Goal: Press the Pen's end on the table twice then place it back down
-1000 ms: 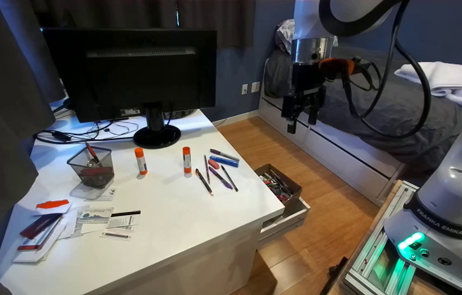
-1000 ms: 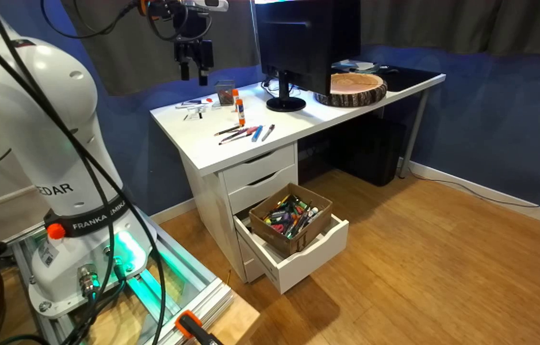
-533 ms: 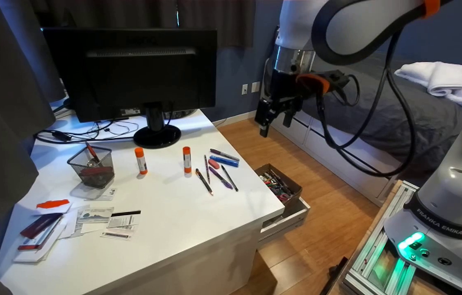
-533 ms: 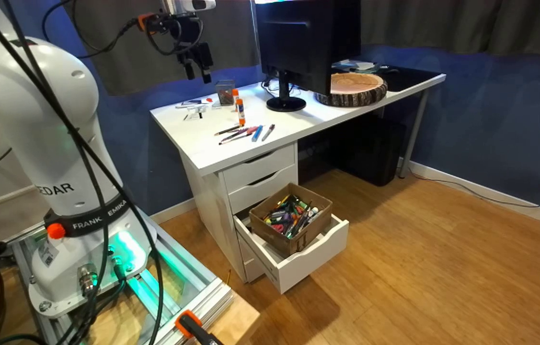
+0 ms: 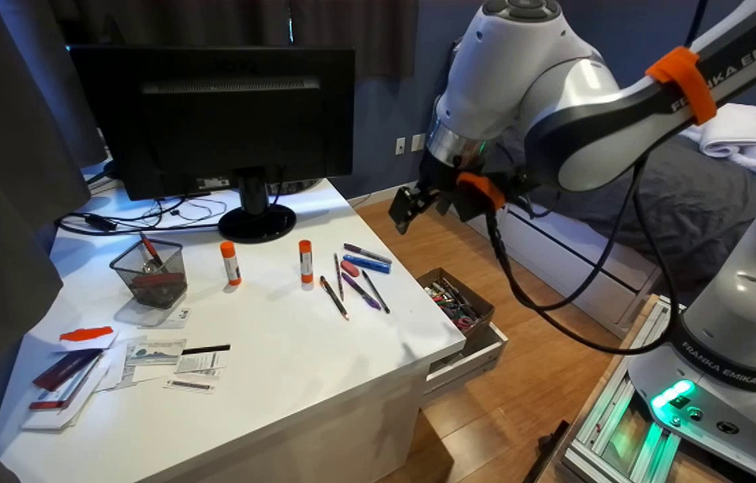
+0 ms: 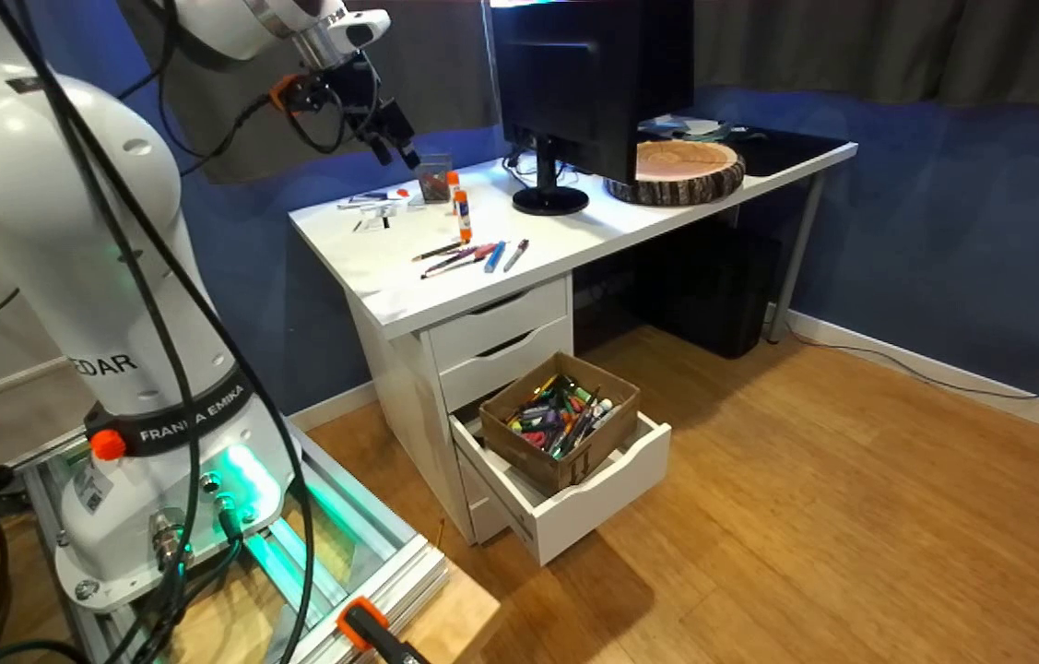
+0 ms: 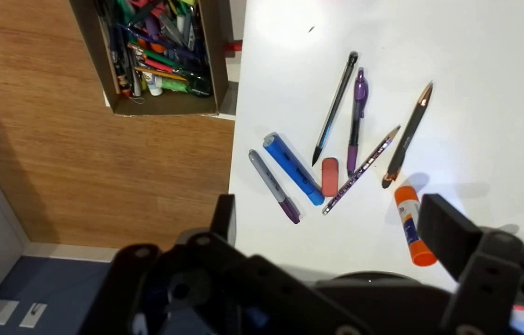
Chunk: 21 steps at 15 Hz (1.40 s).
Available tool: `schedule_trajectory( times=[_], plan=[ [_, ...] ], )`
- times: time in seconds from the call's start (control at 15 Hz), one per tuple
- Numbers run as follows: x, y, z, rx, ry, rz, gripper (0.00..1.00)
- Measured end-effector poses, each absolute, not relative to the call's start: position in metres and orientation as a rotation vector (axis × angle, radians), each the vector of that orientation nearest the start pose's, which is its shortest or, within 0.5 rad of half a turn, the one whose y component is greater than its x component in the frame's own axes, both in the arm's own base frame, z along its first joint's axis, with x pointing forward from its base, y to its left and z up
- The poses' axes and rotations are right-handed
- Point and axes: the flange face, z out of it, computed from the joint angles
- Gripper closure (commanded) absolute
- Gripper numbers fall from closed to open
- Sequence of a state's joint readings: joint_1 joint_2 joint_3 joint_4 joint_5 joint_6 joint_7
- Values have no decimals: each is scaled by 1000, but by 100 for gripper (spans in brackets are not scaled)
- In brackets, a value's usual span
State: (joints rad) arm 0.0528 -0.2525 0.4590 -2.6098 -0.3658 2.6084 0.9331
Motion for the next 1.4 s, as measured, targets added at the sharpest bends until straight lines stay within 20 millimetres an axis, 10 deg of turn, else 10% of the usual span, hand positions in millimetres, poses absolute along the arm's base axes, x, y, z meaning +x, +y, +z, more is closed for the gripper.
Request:
schedule_trajectory(
  times=[0.33, 1.0, 1.4],
  plan=[
    [376, 233, 311, -3171, 282, -690, 0],
    [384, 229, 311, -3153, 298, -739, 0],
    [389, 235, 269, -3107, 324, -700, 0]
  ],
)
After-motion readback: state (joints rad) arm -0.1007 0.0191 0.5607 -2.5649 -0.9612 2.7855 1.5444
